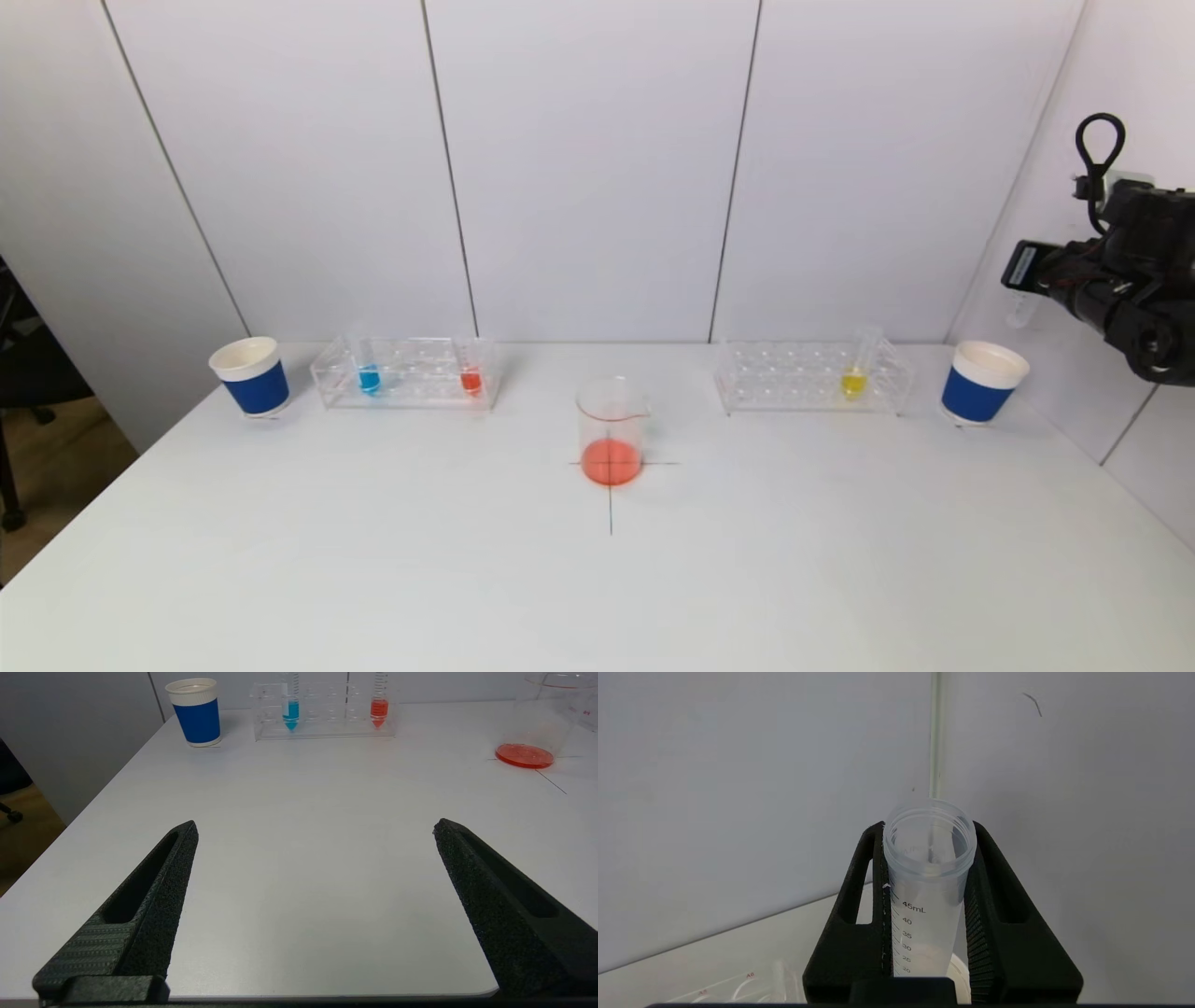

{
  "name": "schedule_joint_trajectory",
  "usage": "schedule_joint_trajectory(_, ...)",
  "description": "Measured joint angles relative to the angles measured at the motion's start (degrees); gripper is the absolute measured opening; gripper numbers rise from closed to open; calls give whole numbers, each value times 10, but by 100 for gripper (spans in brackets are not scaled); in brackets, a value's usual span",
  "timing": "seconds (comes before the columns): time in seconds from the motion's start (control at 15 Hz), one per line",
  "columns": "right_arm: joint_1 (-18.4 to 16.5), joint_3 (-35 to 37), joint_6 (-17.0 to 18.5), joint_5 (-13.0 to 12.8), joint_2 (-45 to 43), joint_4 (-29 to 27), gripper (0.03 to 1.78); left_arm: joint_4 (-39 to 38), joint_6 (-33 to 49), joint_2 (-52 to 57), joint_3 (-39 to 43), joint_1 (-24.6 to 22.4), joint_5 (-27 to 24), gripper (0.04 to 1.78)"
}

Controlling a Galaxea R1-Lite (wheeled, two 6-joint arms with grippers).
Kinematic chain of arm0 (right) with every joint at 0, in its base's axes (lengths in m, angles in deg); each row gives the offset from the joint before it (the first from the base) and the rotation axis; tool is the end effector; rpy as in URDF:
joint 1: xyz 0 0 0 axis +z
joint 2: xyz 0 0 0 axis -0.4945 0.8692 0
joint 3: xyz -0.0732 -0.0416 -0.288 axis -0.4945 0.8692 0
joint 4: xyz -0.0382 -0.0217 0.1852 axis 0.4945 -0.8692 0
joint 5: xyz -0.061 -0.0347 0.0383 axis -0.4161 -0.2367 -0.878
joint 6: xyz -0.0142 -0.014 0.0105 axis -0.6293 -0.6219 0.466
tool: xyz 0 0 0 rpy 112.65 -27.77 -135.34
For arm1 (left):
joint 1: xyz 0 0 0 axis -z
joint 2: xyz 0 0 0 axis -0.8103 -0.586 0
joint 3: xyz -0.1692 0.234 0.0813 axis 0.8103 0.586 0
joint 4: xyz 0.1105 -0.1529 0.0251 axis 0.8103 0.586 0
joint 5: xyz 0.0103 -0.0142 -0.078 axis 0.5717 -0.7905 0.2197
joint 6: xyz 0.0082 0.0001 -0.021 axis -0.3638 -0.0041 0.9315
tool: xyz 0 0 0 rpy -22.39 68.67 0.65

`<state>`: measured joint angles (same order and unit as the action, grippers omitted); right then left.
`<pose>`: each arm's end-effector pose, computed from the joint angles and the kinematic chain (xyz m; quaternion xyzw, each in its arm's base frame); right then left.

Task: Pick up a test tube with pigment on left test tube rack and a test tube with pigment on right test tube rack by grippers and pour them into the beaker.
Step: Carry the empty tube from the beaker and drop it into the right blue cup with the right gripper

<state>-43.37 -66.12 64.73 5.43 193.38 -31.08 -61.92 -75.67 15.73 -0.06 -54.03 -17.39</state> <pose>0.4112 -0.1036 0.1712 0.0417 0.0531 -0.1890 0.9797 -0.0228 0.0000 0.0761 0.0038 -0.0035 -0.0017 1.0000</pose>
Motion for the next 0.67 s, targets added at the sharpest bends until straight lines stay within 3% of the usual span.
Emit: schedule_joint_trajectory(0.67,-12,49,0,2,45,72,50,0,0,0,0,0,0,176)
